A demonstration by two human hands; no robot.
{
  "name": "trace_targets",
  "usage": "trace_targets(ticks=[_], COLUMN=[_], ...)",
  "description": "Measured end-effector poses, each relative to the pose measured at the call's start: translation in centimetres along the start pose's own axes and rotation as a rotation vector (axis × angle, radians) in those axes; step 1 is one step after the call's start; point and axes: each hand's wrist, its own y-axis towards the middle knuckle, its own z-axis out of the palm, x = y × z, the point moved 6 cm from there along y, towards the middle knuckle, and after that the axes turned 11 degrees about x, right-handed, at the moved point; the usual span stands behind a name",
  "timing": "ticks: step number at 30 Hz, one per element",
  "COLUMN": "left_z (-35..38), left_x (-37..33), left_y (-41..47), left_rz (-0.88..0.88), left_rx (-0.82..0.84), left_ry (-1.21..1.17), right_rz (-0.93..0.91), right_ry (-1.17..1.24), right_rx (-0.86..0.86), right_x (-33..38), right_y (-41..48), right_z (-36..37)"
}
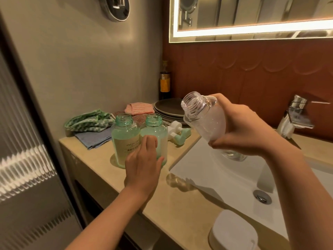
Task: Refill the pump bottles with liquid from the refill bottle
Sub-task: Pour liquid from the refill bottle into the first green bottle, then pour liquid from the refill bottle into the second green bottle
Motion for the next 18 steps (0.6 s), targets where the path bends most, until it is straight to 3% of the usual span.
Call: trace_targets(ticks=[4, 10, 15, 18], left_z=[-0.8, -3.9, -2.9, -2.0], left_x=[0.2, 4.8, 8.0, 8.7], left_y=[0.0, 0.0, 3.1, 3.2], left_rz=[-0.034, -0.326, -0.446, -0.469], left_rx=[-0.114, -0.348, -0.05, 0.089], left_ry=[-0.012, -0.383, -0.76, -0.772], right_rz=[-0.015, -0.043, -0.044, -0.047], right_ry=[0.007, 0.028, 0.03, 0.026], right_rx=[0.005, 0.009, 0.016, 0.014], right_x=[0.1, 0.5, 0.4, 0.3], right_y=[0.0, -0.1, 0.0, 0.0], right_z=[0.1, 0.1, 0.1, 0.2])
